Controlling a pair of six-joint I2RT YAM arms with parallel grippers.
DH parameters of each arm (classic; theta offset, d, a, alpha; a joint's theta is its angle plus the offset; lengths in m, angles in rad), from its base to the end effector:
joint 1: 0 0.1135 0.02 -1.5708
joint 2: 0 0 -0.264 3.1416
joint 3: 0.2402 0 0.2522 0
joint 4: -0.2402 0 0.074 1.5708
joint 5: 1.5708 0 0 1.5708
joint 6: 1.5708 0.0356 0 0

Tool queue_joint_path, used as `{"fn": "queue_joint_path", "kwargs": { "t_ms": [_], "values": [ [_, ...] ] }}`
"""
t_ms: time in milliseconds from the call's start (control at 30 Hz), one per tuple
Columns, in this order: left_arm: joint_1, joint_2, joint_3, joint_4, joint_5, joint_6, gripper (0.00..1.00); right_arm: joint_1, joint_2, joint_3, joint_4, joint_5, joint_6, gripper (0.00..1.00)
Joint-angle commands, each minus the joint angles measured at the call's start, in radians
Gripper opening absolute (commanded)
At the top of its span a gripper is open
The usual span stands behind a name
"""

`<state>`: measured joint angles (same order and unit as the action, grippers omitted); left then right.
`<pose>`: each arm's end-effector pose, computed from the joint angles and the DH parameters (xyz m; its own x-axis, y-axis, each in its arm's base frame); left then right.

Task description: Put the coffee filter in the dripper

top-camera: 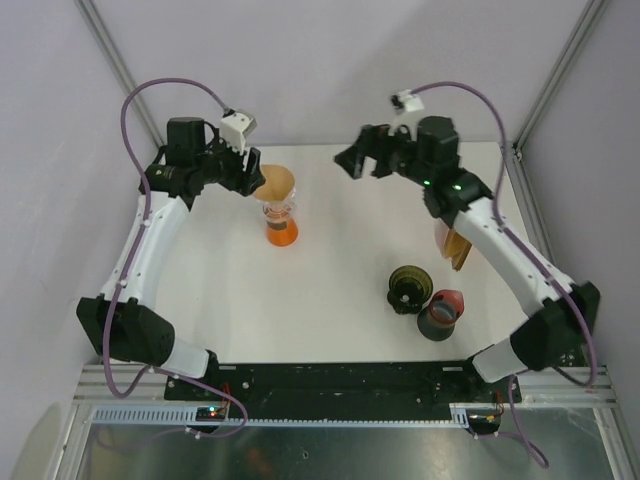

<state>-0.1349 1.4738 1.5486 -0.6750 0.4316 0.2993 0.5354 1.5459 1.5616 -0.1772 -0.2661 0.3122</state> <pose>0.3170 -0.0581 0.3943 -0.3979 0.3243 -0.8582 0.6086 0.7933 0.0176 0.3086 0.1939 0.4238 -0.3514 0.1361 -0.9263 -0.6384 0.6889 0.3434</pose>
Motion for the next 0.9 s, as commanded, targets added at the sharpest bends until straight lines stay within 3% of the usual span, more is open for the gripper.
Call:
{"fn": "queue_joint_path", "kwargs": {
  "t_ms": [0,400,600,733,867],
  "values": [
    [0.002,-0.076,0.028,0.015,0.048,0.024,0.71,-0.130,-0.170,-0.158,0.056,-0.071,0.050,0.99],
    [-0.014,-0.164,-0.076,0.015,0.074,0.050,0.77,-0.143,-0.399,-0.192,-0.513,0.233,-0.265,0.99],
    [-0.014,-0.163,-0.092,0.014,0.093,0.049,0.77,-0.142,-0.488,-0.233,-0.700,0.236,-0.582,0.99],
    [-0.014,-0.162,-0.108,0.015,0.089,0.054,0.77,-0.142,-0.502,-0.318,-0.830,0.160,-0.845,0.99],
    [-0.014,-0.177,-0.131,0.016,0.084,0.067,0.78,-0.134,-0.558,-0.381,-0.903,0.141,-0.958,0.99]
  ]
}}
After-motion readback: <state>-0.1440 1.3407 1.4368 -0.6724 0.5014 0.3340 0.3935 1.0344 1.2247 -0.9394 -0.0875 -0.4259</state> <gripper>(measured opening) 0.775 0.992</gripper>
